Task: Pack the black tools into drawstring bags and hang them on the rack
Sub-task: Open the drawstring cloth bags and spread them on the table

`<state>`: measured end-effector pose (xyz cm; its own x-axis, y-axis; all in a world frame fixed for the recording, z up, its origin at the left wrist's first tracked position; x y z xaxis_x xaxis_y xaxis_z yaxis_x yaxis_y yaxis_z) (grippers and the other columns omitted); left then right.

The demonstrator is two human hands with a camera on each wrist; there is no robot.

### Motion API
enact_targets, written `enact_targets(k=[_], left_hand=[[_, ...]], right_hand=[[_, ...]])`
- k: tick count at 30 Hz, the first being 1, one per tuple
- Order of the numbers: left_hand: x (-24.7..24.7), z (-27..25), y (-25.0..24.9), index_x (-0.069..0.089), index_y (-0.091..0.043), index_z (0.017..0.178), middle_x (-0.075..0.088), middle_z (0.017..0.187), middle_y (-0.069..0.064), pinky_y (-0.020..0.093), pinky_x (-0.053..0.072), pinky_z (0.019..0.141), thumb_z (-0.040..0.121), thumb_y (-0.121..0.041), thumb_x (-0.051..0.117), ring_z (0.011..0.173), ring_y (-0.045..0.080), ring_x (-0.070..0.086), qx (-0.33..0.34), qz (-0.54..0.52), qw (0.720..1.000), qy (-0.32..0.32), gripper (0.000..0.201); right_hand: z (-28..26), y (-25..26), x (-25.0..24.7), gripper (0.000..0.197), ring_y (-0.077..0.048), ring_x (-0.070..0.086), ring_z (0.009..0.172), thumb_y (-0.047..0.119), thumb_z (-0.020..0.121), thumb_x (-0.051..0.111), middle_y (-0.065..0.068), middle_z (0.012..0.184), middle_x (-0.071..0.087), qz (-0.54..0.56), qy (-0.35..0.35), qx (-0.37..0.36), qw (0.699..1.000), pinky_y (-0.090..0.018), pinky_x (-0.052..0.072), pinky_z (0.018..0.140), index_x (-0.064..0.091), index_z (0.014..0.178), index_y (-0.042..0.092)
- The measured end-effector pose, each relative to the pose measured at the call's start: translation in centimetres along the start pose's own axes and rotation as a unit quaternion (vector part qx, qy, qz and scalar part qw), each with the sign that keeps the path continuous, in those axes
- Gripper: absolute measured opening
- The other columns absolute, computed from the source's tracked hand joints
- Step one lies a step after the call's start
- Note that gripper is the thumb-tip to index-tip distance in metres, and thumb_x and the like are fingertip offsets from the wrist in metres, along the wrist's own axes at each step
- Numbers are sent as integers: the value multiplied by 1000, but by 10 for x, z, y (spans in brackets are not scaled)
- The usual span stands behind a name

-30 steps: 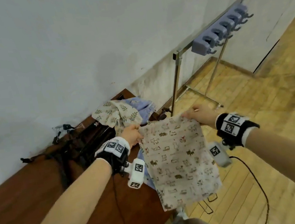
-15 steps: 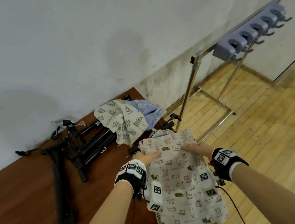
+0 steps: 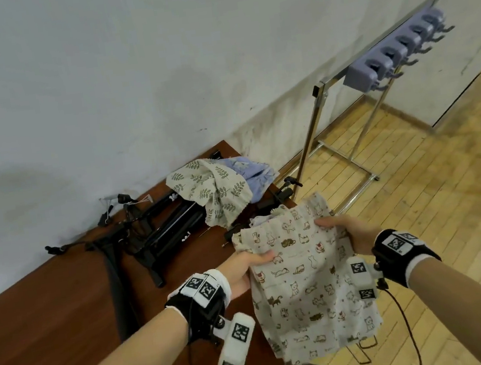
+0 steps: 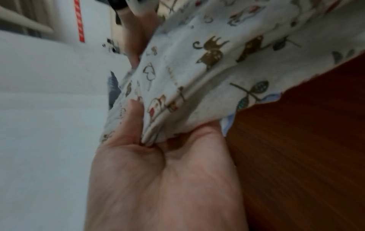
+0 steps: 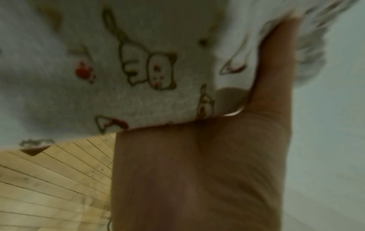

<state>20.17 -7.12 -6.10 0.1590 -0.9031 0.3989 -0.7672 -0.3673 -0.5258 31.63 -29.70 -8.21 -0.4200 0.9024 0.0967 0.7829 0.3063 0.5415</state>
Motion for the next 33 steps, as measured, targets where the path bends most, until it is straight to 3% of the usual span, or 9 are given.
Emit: enact_targets(k=[5,10,13,17,22,24,26,30,33], left_hand=[[-18,-60,12,70,-15,106,71,111,5,36,50,91,87,-5,60,104,20,65,-29,31,997,70,23],[-92,-91,35,61,-13,123,65,123,9,42,46,99,83,-10,69,116,26,60,-24,51,998,30,41],[-161,-84,60,46,-10,137,61,126,13,43,47,98,78,-21,76,113,28,60,-4,89,992,-88,68],[-227,-76,81,6,-7,150,32,150,14,36,36,109,82,-31,72,134,29,39,-30,331,909,-253,98],[-203,-62,66,14,-8,149,18,155,13,36,22,116,87,-31,64,143,29,20,57,546,804,-231,83],[-191,-53,46,16,-8,149,17,155,13,37,21,116,90,-30,60,143,30,17,72,574,783,-227,77],[-183,-42,18,23,-10,147,31,149,14,38,30,112,91,-26,58,137,31,30,82,563,792,-222,68],[-170,-24,-50,33,-14,142,43,140,12,35,46,95,91,-23,58,115,27,53,121,480,839,-228,58],[-160,-12,-92,34,-11,141,47,135,13,29,43,78,92,-21,58,103,23,53,141,443,852,-240,56]], right_hand=[[-29,-14,41,100,-32,69,98,38,24,98,-16,114,70,-11,64,3,998,-45,55,87,65,113,5],[-26,-57,115,95,-32,59,120,42,52,93,-12,133,60,-72,182,38,980,-46,46,103,55,133,11],[5,-91,153,105,-29,50,129,49,68,84,-4,151,40,-235,112,37,965,-43,44,105,24,152,27],[37,-112,183,99,-35,36,135,46,84,65,-14,157,15,-437,-39,-20,898,-44,44,101,0,154,22],[43,-83,204,83,-40,38,132,32,92,60,-16,156,11,-455,-126,-45,880,-44,43,102,6,154,18],[46,-55,200,78,-37,48,121,30,95,56,-16,154,11,-410,-123,-56,902,-38,49,87,6,154,18],[48,-23,194,75,-33,56,103,27,94,58,-20,149,26,-362,-134,-69,920,-33,50,69,12,153,16],[58,36,186,53,-39,45,126,22,96,56,-21,153,22,-320,-169,-117,925,-41,45,101,38,145,14],[63,77,190,55,-34,52,116,16,93,58,-15,142,40,-232,-162,-143,948,-40,50,91,36,144,11]])
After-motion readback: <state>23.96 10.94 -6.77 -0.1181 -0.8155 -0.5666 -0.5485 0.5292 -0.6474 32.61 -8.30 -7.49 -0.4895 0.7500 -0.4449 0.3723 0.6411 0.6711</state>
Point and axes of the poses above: each hand's wrist, its own z-axis towards the middle knuckle, its own x-axis out of the palm, y = z × x, the point moved 4 cm from there along z, towards the middle knuckle
